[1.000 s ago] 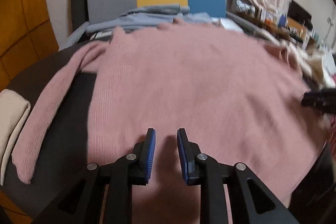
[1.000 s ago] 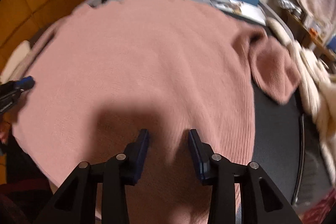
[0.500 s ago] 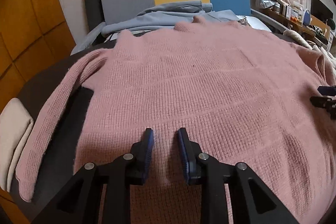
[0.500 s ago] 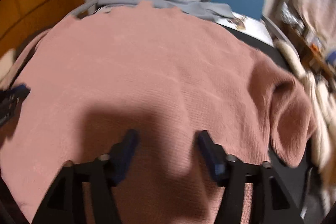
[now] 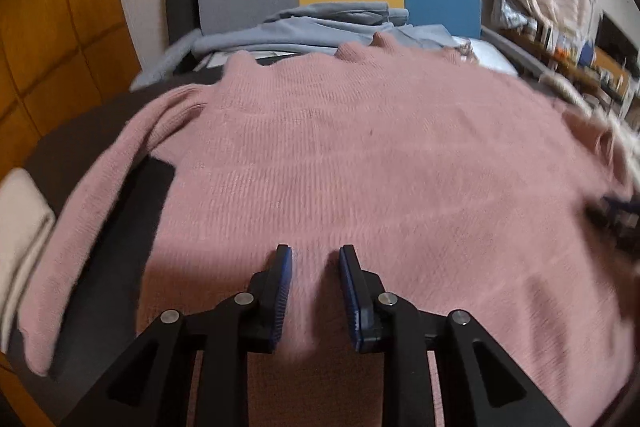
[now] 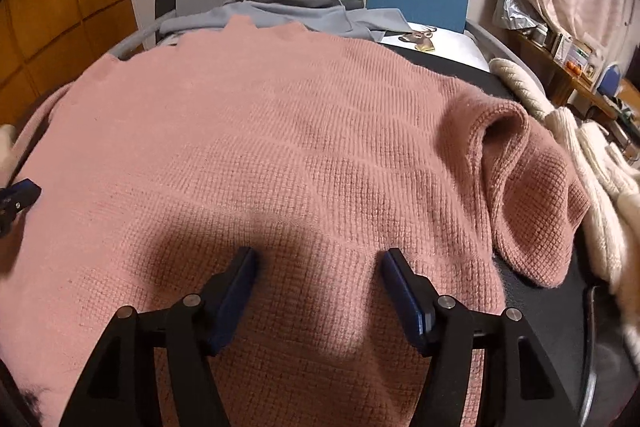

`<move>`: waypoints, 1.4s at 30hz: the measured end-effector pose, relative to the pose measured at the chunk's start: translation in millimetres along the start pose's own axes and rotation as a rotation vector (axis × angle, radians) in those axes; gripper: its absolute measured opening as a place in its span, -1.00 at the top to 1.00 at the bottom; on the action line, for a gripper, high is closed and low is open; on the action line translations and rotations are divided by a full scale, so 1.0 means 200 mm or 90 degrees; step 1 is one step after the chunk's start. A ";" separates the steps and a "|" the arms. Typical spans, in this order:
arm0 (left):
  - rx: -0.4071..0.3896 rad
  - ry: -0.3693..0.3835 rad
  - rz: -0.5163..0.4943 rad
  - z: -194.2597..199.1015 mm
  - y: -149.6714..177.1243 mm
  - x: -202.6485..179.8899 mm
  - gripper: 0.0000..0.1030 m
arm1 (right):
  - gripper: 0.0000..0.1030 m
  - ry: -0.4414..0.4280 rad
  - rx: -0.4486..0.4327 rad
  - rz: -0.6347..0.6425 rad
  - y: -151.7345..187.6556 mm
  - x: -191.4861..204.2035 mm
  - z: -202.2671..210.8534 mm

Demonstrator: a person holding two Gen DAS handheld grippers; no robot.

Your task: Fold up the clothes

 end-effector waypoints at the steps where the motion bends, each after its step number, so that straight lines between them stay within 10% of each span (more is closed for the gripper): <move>1: -0.005 0.000 -0.005 -0.01 -0.05 0.00 0.53 | -0.29 -0.001 -0.001 -0.001 0.00 0.00 0.00; 7: 0.022 -0.043 -0.056 -0.27 -0.25 0.06 0.47 | -0.32 -0.008 -0.008 -0.005 0.00 0.00 0.00; 14: -0.015 -0.015 0.024 -0.25 -0.18 0.21 0.29 | -0.34 -0.014 0.017 0.007 -0.03 0.00 0.00; 21: -0.020 -0.046 0.004 -0.25 -0.18 0.18 0.25 | -0.34 -0.021 -0.031 0.028 -0.33 -0.02 0.01; 25: -0.021 -0.046 0.005 -0.25 -0.18 0.18 0.25 | 0.29 0.004 -0.019 0.007 -0.43 -0.04 -0.15; 33: -0.022 -0.045 -0.007 -0.25 -0.17 0.19 0.17 | 0.14 0.053 0.003 -0.033 -0.62 -0.09 -0.44; 37: -0.017 -0.037 -0.001 -0.24 -0.16 0.20 0.09 | 0.14 -0.040 -0.008 -0.026 -0.60 -0.04 -0.28; 42: 0.003 -0.062 0.000 -0.20 -0.19 0.13 0.18 | 0.01 -0.015 -0.104 -0.090 -0.66 -0.40 0.06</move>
Point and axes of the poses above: each gripper's, at about its wrist camera, not at the fingertips, and z roughly against the way its jaws point, x to its left, y to its underside, the point moved 9 cm from there along -z, roughly the way its jaws point, and after that the axes turned 9 degrees about -z, right-handed, at the moved point
